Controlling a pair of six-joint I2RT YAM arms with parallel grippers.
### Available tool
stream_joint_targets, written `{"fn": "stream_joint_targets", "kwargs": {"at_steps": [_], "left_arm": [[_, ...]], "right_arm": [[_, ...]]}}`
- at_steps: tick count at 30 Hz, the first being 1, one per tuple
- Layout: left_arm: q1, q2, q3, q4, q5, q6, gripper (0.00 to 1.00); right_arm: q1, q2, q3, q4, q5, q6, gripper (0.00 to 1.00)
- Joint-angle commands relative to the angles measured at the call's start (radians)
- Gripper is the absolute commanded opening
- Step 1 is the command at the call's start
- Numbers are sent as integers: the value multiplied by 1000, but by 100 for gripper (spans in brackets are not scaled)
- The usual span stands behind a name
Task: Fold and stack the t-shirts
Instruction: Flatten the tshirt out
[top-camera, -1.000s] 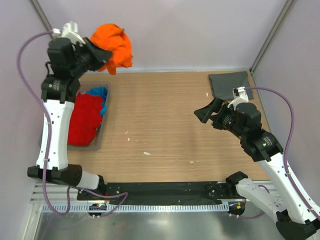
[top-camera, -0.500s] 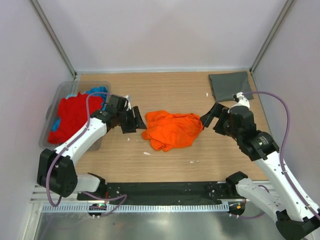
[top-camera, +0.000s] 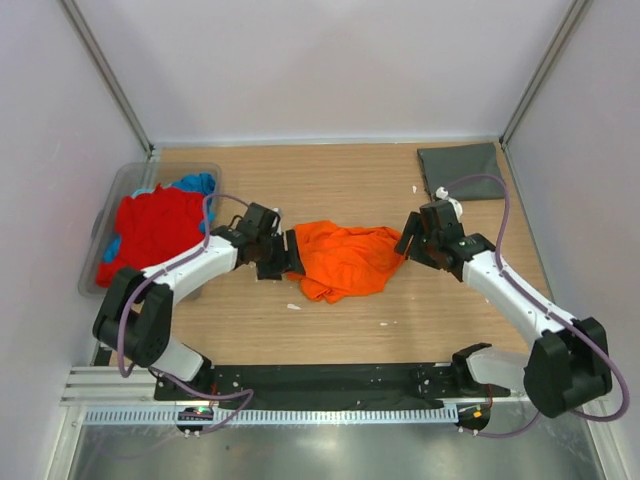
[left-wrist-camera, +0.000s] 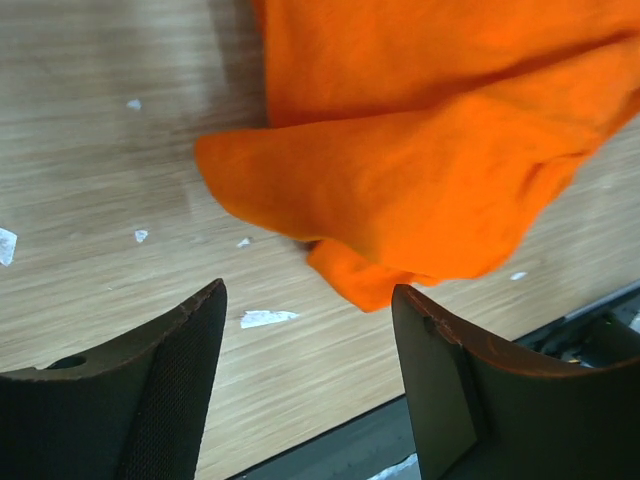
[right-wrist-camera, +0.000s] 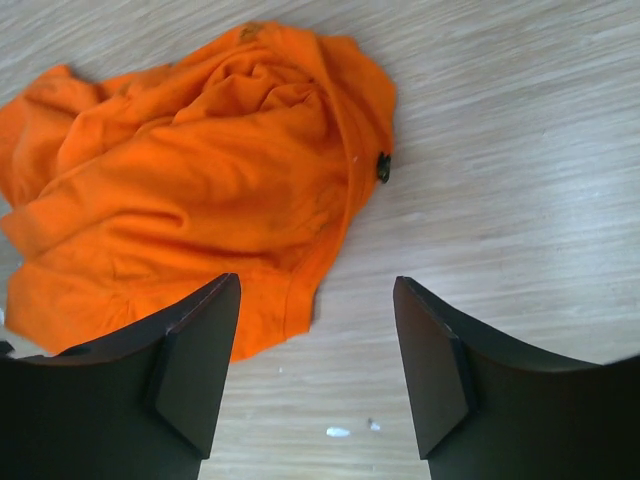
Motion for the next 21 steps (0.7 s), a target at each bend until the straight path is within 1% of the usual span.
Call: {"fn": "stream_joint_targets", "kwargs": {"at_steps": [1,2,5,6,8,9,11,12,14,15,18,21], "left_arm": [[-6,51,-22,81,-42,-29,68],[-8,59,-25,93,-47,-35,68],[-6,77,-23,118,-71,-38,67],[-6,83,-8,118,-74,-35,63],[-6,102,7,113,-76,-23,54],[-6,111,15,109,-78,-20,43],[-6,116,37,95,-71,-10,31],[-6,114,40,90,-71,-6,18],[-6,104,58,69,-67,3,6],[-6,87,64,61,-65,5,0],[-11,24,95,6,-71,16,0],[-12,-36,130,-29,-85,19,0]], "right_arm": [[-69,57,-6,159,-57,-22,68],[-95,91,-7,170,-71,-24,65],[-100,120,-12,208,-123,-37,63],[-100,128,-24,214,-157,-39,62],[-100,133,-44,225,-175,-25,62],[-100,134,-67,226,-172,-21,62],[-100,131,-105,246,-169,-10,61],[-101,123,-116,249,-182,-5,61],[-92,103,-156,275,-240,28,57],[-65,91,-168,282,-248,44,57],[7,48,-202,271,-246,79,57],[40,-10,-257,283,-238,101,57]]}}
